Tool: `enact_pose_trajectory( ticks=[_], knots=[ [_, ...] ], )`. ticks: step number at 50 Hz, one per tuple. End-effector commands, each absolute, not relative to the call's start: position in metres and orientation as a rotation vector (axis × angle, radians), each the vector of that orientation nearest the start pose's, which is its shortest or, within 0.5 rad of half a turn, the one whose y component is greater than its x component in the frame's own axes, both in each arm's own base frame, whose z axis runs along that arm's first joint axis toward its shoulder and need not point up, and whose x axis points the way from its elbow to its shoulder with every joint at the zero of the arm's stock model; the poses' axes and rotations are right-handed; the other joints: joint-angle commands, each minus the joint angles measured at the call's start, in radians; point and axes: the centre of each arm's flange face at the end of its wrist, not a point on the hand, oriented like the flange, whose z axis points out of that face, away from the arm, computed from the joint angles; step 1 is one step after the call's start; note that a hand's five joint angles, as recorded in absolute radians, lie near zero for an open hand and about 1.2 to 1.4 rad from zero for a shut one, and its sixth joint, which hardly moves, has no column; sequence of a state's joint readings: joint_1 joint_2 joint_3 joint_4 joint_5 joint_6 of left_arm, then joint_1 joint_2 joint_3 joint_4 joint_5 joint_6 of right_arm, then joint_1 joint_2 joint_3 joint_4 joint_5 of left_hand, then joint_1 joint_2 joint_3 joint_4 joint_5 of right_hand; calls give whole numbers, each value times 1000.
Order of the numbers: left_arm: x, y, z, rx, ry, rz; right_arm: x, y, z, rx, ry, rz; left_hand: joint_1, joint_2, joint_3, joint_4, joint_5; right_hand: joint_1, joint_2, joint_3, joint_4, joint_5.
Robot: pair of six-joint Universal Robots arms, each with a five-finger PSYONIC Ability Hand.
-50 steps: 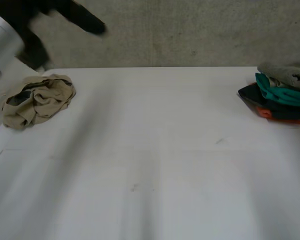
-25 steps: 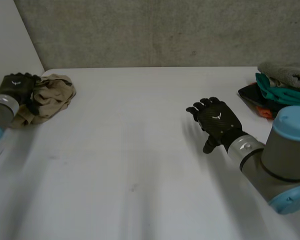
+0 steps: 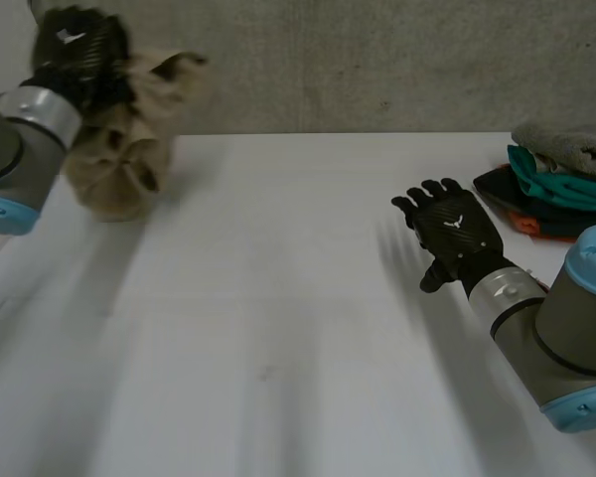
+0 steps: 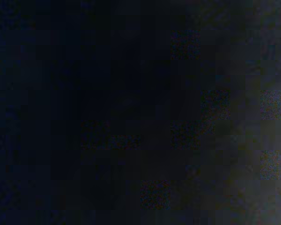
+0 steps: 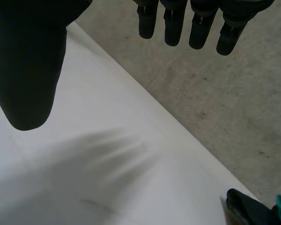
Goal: Fold the laundry.
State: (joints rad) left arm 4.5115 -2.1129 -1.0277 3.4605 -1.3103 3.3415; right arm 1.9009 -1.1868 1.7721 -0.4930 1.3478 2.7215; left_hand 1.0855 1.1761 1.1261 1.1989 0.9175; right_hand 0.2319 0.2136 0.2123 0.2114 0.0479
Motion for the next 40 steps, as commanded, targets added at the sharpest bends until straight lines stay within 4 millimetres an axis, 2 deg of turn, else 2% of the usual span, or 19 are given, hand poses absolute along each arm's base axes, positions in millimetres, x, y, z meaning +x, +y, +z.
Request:
enact_pose_trajectory(
  ticks=[1,4,5,6,7,8,10,12,14,15,16,19,20,25,27,29,33,40],
  knots=[
    [-333,-294,279,1170,2001,-2705,245,-291,179,-970,2018,-2119,311,220,270,197,304,-57,-39,-38,-37,-48],
    [-360,-260,242,1353,2123,-2611,237,-299,186,-910,2046,-2169,311,220,270,197,304,-57,-39,-38,-37,-48],
    [-373,-240,217,1464,2190,-2532,234,-302,188,-887,2058,-2184,311,220,270,197,304,-57,-39,-38,-37,-48],
    [-379,-231,204,1517,2220,-2488,227,-309,191,-835,2088,-2208,276,186,236,163,270,-57,-39,-38,-37,-48],
    [-385,-223,193,1567,2241,-2448,224,-312,192,-808,2104,-2219,93,2,52,-21,86,-57,-39,-38,-37,-48],
    [-394,-205,171,1666,2292,-2349,221,-314,192,-780,2122,-2226,-386,-476,-426,-499,-392,-57,-39,-38,-37,-48],
    [-396,-196,159,1720,2324,-2270,211,-323,197,-693,2168,-2256,-662,-753,-703,-776,-669,-57,-39,-38,-37,-48],
    [-396,-182,160,1786,2314,-2189,206,-327,200,-648,2192,-2265,-911,-1002,-952,-1024,-917,-57,-39,-38,-37,-48],
    [-393,-179,168,1791,2290,-2169,201,-329,203,-608,2223,-2256,-911,-1002,-952,-1024,-917,-57,-39,-38,-37,-48],
    [-390,-180,175,1772,2271,-2177,200,-329,204,-604,2229,-2250,-911,-1002,-952,-1024,-917,-57,-39,-38,-37,-48],
    [-382,-188,192,1698,2229,-2214,200,-328,205,-606,2233,-2243,-911,-1002,-952,-1024,-917,-57,-39,-38,-37,-48],
    [-365,-204,216,1537,2189,-2274,204,-321,214,-630,2226,-2214,-911,-1002,-952,-1024,-917,-57,-39,-38,-37,-48],
    [-351,-215,232,1424,2166,-2315,206,-318,216,-643,2224,-2203,-911,-1002,-952,-1024,-917,-57,-39,-38,-37,-48],
    [-308,-240,259,1166,2175,-2362,219,-292,231,-704,2213,-2099,-911,-1002,-952,-1024,-917,-57,-39,-38,-37,-48],
    [-289,-248,260,1093,2222,-2347,224,-282,233,-728,2217,-2041,-911,-1002,-952,-1024,-917,-57,-39,-38,-37,-48],
    [-279,-251,256,1071,2258,-2319,234,-265,232,-792,2234,-1927,-911,-1002,-952,-1024,-917,-57,-39,-38,-37,-48],
    [-260,-256,237,1061,2390,-2216,249,-234,225,-898,2265,-1733,-911,-1002,-952,-1024,-917,-57,-39,-38,-37,-48],
    [-235,-265,208,1017,2539,-2075,279,-186,222,-1067,2108,-1712,-911,-1002,-952,-1024,-917,-57,-39,-38,-37,-48]
  ],
)
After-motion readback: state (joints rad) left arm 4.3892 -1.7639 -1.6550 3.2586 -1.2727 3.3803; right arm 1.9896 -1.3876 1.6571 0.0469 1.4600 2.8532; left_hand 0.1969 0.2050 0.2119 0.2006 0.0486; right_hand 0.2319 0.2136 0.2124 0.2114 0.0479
